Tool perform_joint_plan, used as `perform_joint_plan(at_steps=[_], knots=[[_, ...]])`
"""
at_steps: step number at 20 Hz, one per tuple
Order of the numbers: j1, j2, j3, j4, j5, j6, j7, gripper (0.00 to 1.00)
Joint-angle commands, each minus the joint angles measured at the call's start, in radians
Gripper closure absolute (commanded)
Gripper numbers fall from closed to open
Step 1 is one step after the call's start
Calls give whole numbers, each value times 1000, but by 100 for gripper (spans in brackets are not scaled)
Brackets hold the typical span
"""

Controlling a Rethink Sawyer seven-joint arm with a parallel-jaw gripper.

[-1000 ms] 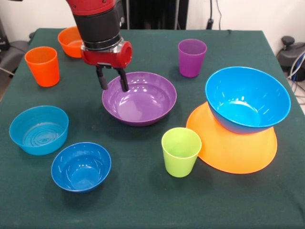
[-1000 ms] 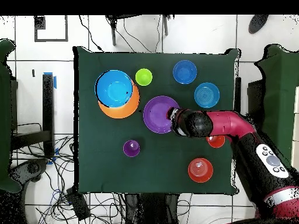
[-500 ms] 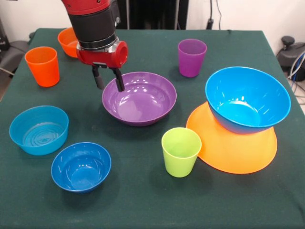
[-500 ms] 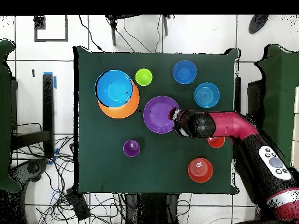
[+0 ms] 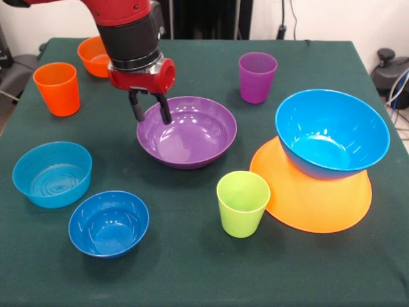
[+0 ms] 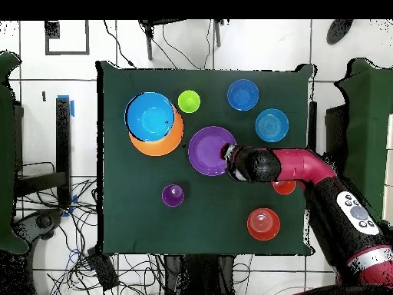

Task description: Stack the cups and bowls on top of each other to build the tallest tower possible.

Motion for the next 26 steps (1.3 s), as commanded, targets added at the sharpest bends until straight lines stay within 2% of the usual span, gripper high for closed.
perform_joint_plan(at_steps=[1, 6, 10, 26], knots=[[34, 68, -28, -37, -130, 0, -241, 0], [21, 108, -36, -76, -162, -3, -269, 0], [11, 110, -25, -80, -166, 15, -277, 0], [-2, 10, 23, -21, -101, 102, -282, 0]])
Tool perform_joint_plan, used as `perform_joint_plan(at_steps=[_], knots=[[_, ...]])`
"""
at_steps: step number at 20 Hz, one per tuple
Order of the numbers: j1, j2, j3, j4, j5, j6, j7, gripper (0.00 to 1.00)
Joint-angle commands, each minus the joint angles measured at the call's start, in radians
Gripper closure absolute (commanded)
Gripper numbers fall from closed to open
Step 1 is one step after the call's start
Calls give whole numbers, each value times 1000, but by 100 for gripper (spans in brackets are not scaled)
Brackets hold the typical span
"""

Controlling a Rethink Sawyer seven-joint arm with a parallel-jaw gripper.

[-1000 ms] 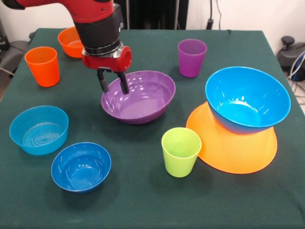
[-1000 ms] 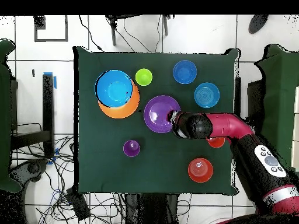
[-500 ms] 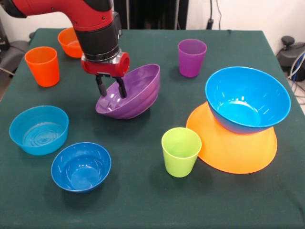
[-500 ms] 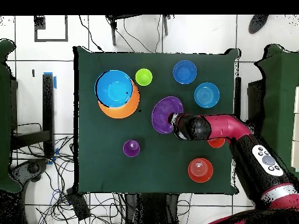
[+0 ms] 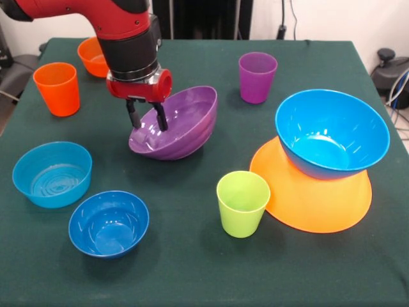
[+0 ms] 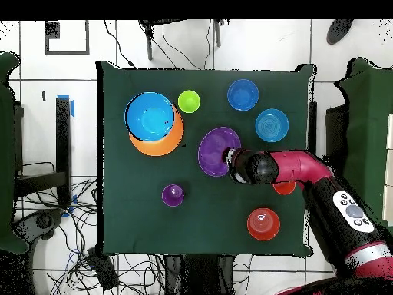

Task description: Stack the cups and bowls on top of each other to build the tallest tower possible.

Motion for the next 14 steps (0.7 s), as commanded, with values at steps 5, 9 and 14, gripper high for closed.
perform_joint_plan(at_steps=[5, 9, 14], knots=[[-4, -60, 31, 18, -8, 113, -291, 0], [-12, -66, 35, 22, -5, 118, -300, 0], [-12, -56, 39, 3, -4, 127, -313, 0]])
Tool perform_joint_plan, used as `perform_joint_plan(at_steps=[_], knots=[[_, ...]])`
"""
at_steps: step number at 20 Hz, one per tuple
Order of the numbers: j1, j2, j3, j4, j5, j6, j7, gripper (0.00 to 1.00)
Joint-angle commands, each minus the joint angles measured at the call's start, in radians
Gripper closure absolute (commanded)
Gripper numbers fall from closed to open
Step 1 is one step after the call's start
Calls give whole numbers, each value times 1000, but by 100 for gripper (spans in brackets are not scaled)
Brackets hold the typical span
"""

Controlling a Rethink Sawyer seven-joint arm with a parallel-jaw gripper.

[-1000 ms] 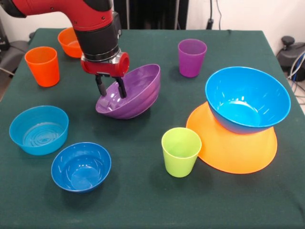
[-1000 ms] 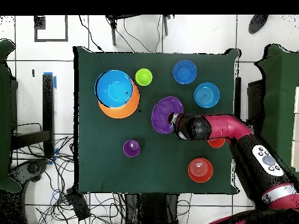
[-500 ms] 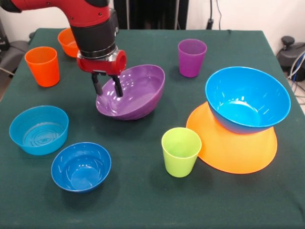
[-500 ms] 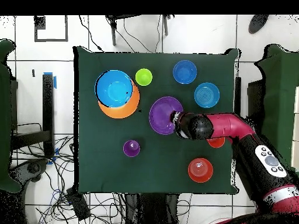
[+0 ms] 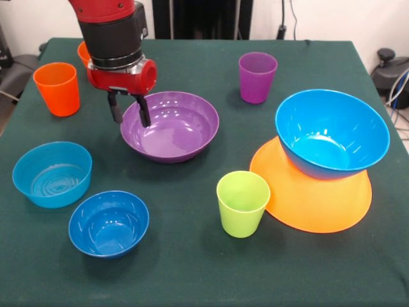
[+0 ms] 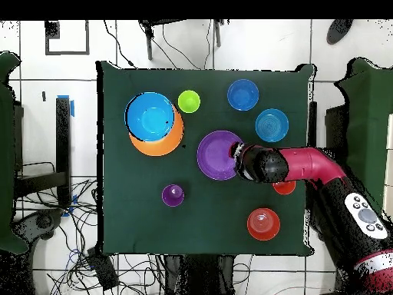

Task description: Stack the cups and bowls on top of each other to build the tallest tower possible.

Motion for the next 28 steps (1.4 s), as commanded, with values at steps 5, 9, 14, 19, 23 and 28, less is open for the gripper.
perform_joint_plan(at_steps=[5, 9, 14, 19, 23, 28], knots=[[-1, 29, 23, 4, -29, 102, -306, 0], [-3, 64, 18, -16, -46, 86, -315, 0], [-4, 84, 10, -30, -68, 70, -320, 0], [-8, 90, 13, -51, -70, 79, -340, 0], [-13, 75, 17, -46, -63, 90, -348, 0], [-17, 43, 25, -31, -34, 117, -359, 0]])
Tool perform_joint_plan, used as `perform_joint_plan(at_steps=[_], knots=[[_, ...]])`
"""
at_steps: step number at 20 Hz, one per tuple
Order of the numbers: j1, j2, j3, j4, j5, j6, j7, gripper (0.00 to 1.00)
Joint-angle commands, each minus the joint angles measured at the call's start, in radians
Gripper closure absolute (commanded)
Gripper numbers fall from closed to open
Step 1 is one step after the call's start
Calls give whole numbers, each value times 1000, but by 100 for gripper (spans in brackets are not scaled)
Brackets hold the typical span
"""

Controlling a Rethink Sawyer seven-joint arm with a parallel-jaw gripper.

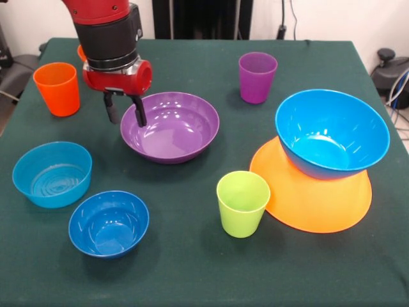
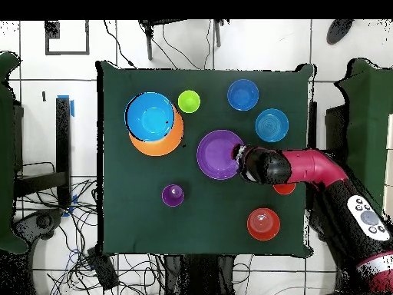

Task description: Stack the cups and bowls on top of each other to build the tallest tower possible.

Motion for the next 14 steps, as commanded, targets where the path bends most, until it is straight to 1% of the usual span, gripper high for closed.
perform_joint_plan(at_steps=[1, 4, 7, 11, 14], knots=[[2, 25, 26, -30, -23, 121, -318, 0], [3, 11, 29, -30, -12, 134, -325, 0], [3, 14, 28, -34, -12, 134, -329, 0], [7, 39, 18, -47, -27, 113, -324, 0], [3, 72, 12, -64, -43, 96, -332, 0]])
